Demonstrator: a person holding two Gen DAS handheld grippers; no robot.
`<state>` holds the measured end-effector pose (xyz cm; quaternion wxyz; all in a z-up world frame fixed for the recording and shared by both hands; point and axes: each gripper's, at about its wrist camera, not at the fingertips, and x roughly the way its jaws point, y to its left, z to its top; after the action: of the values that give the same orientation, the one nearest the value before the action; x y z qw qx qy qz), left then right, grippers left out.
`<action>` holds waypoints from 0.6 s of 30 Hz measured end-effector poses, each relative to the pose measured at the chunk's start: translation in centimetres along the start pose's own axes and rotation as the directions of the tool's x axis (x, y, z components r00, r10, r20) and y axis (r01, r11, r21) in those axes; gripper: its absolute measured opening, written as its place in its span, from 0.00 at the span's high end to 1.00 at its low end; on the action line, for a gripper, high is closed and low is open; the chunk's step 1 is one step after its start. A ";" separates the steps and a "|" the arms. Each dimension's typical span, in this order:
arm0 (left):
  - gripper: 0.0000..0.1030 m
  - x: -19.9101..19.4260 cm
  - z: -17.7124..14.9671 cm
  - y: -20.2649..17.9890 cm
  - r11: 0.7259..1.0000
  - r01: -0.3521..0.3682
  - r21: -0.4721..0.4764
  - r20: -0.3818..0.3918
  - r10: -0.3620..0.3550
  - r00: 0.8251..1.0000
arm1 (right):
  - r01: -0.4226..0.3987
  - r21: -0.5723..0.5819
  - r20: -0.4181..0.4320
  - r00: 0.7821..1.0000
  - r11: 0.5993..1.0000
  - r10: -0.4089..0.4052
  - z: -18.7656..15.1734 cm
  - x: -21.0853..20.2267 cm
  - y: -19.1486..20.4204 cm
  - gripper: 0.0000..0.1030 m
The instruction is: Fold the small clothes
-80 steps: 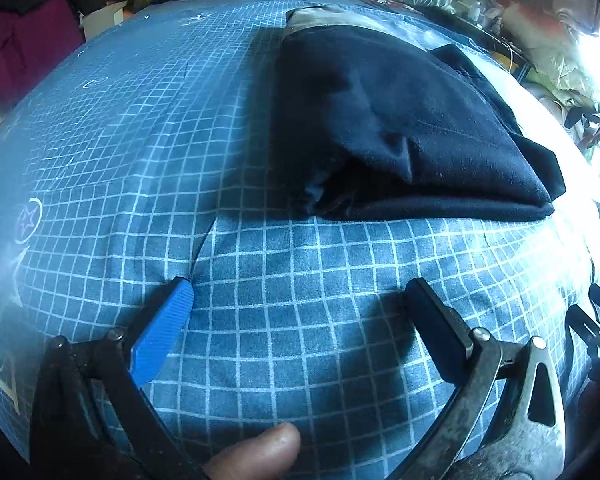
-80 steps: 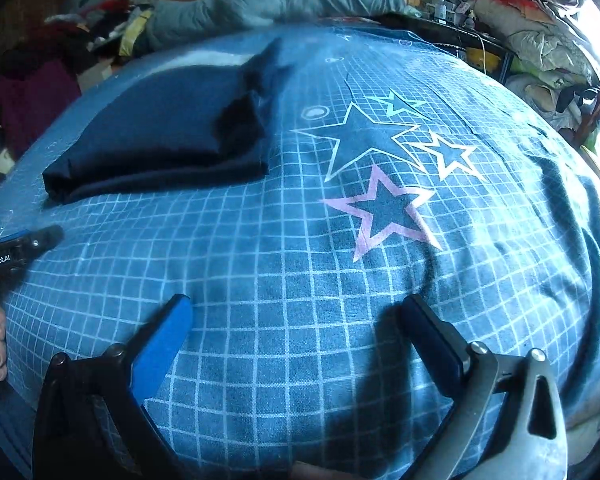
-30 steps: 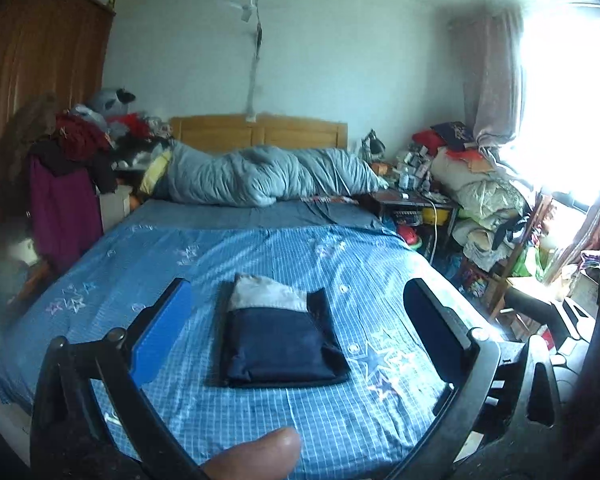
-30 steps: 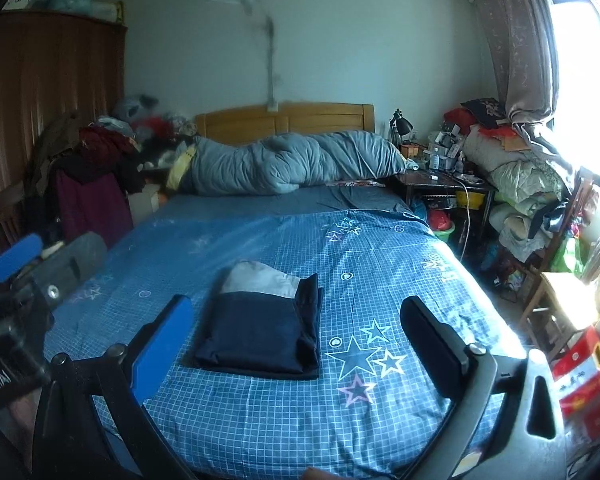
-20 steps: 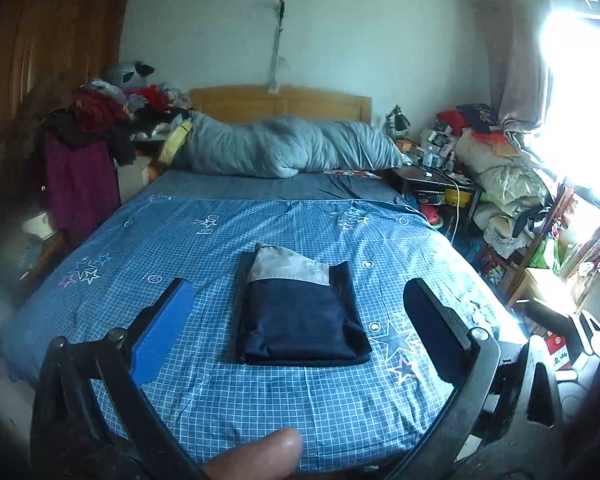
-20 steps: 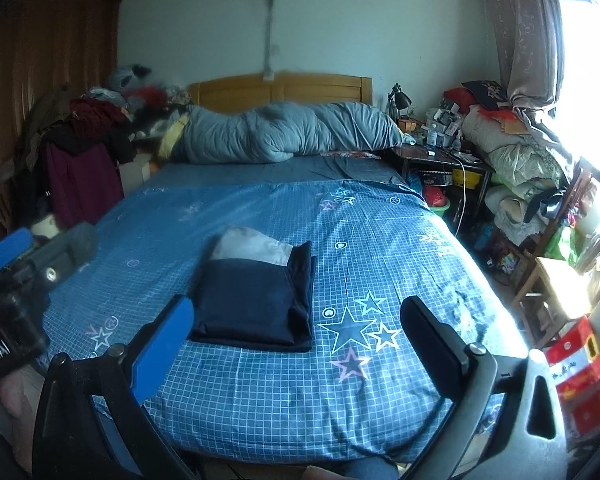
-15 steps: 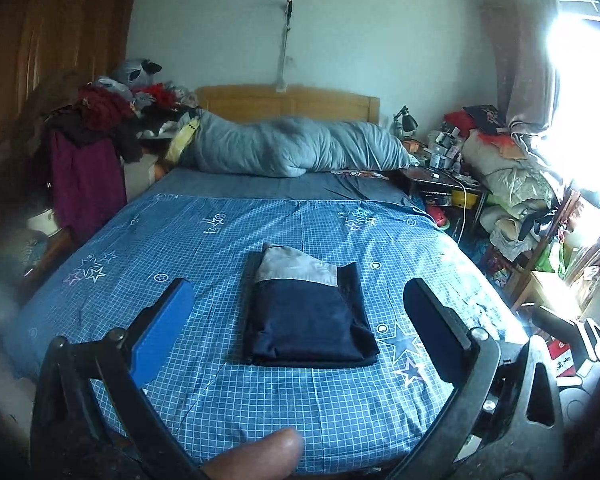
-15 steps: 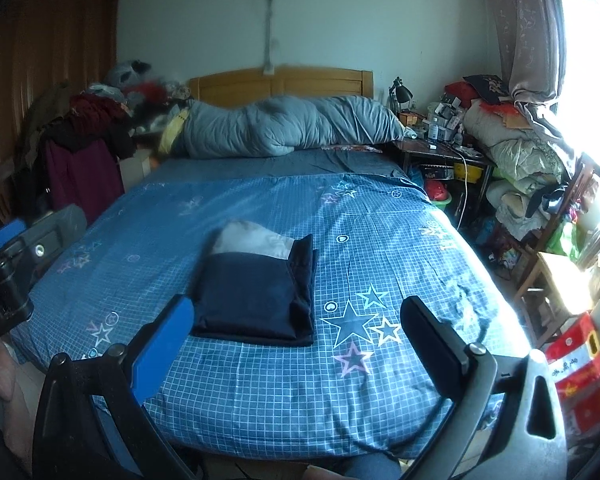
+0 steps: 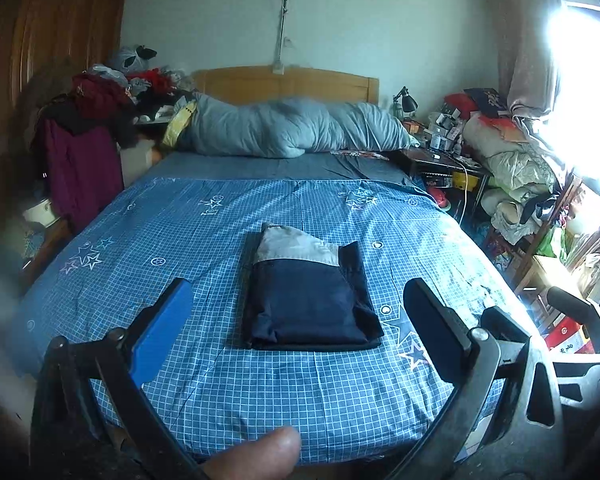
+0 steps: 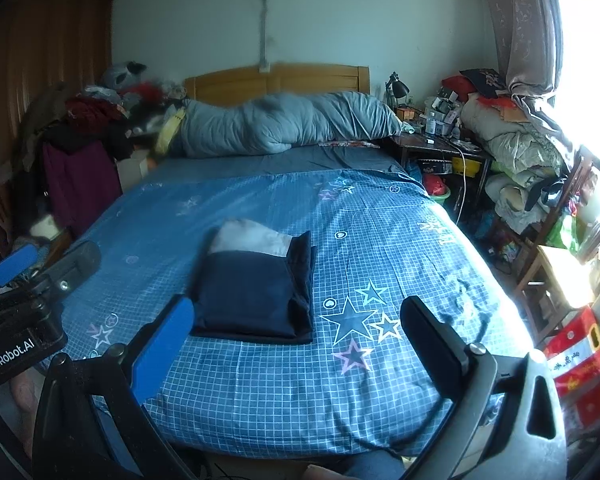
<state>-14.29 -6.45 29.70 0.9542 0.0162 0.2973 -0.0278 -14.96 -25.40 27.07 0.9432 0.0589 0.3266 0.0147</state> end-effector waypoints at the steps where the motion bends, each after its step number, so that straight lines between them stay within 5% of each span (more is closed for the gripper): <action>1: 0.00 0.0 0.0 0.0 1.000 0.002 -0.002 -0.001 -0.002 1.000 | 0.000 0.000 0.000 1.000 1.000 0.000 0.0 0.0 0.0 0.00; 18: 0.00 0.7 0.1 1.0 1.000 0.009 -0.016 -0.031 -0.009 0.999 | 0.007 0.013 -0.012 1.000 1.000 -0.007 -0.1 0.4 -0.3 0.00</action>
<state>-13.58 -5.54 29.33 0.9495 0.0076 0.3121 -0.0296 -14.69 -25.65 26.71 0.9409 0.0639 0.3323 0.0097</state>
